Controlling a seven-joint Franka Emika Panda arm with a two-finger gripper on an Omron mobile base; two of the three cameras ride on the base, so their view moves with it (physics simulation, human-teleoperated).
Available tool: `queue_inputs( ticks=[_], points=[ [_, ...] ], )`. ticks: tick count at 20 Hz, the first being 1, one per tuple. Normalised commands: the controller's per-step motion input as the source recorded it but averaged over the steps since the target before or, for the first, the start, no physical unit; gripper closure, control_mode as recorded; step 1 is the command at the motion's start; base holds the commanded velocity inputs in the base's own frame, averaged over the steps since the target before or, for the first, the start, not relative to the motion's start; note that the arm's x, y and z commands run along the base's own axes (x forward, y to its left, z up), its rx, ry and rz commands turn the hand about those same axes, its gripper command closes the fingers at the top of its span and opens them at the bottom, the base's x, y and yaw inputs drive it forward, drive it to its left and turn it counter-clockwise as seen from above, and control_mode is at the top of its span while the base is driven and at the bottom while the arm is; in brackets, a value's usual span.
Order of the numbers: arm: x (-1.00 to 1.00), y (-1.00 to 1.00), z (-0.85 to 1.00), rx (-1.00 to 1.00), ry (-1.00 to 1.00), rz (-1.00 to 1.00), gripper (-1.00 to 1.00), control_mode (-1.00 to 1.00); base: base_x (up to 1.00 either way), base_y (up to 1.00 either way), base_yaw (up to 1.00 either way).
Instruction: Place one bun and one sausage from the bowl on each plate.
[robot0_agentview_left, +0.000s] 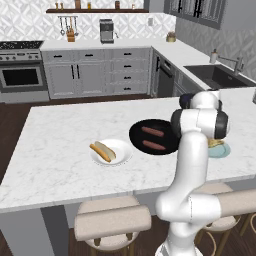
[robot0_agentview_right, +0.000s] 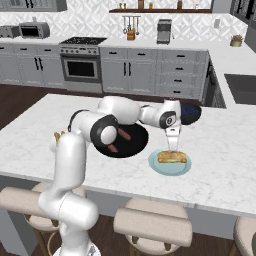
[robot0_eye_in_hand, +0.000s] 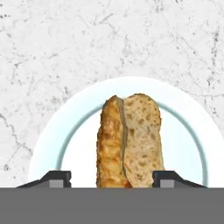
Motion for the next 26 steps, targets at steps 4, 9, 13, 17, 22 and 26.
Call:
queue_inputs(
  ticks=[4,9,13,17,22,26],
  points=[
    [0.0,0.21,0.6,0.01,-0.05,0.12,-1.0,-1.0,0.0,0.0,0.0],
    [-0.04,0.97,0.5,-0.02,0.0,0.42,-1.0,-1.0,0.0,0.0,0.0],
    [-0.17,0.94,0.07,-0.11,0.0,0.76,-1.0,-1.0,0.0,0.0,0.0],
    [0.0,0.59,0.0,-0.06,0.04,0.73,-1.0,-1.0,0.0,0.0,0.0],
    [-0.04,0.0,0.0,0.01,0.0,0.11,-1.0,-1.0,0.0,0.0,0.0],
    [0.01,0.62,0.0,0.17,0.04,0.5,-1.0,-1.0,0.0,0.0,0.0]
  ],
)
